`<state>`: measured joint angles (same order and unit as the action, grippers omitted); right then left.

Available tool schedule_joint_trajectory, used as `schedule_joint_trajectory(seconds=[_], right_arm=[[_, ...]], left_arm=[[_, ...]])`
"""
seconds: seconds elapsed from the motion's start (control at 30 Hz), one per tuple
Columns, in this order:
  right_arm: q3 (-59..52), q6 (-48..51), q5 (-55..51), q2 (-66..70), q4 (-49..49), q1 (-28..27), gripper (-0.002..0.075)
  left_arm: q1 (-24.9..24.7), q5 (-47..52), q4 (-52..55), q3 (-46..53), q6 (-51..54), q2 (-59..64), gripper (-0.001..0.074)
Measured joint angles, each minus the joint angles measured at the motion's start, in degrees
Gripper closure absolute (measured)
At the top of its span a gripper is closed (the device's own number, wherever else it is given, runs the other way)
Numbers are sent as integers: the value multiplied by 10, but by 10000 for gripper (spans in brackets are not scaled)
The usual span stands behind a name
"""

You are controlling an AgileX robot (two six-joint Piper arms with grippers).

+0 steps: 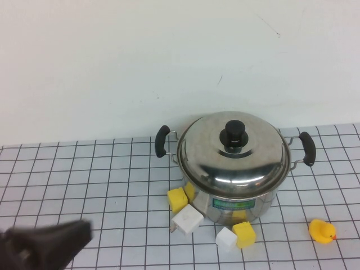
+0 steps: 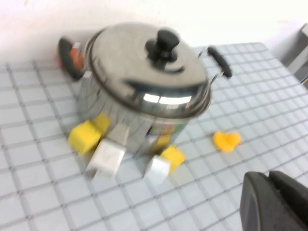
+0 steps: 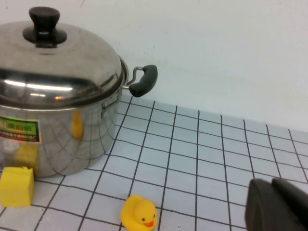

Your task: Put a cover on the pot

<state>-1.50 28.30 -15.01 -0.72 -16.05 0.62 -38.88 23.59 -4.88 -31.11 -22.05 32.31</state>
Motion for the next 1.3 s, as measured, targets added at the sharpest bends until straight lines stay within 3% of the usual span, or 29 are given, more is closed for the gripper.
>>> schedule_joint_trajectory(seconds=[0.33,0.57,0.7,0.8,0.97,1.3], right_arm=[[0,0,0,0,0,0,728],[0,0,0,0,0,0,728],[0,0,0,0,0,0,728],[0,0,0,0,0,0,728],[0,0,0,0,0,0,728],[0,0,0,0,0,0,728]], left_arm=[[2,127,197,14,-206,-77,735],[2,193,238,15,-230,-77,735],[10,158,260,63,-235,-100,735],[49,100,253,120,-252,-146,736],[158,35,199,209,-239,-232,736],[347,14,17,287,40,-328,736]])
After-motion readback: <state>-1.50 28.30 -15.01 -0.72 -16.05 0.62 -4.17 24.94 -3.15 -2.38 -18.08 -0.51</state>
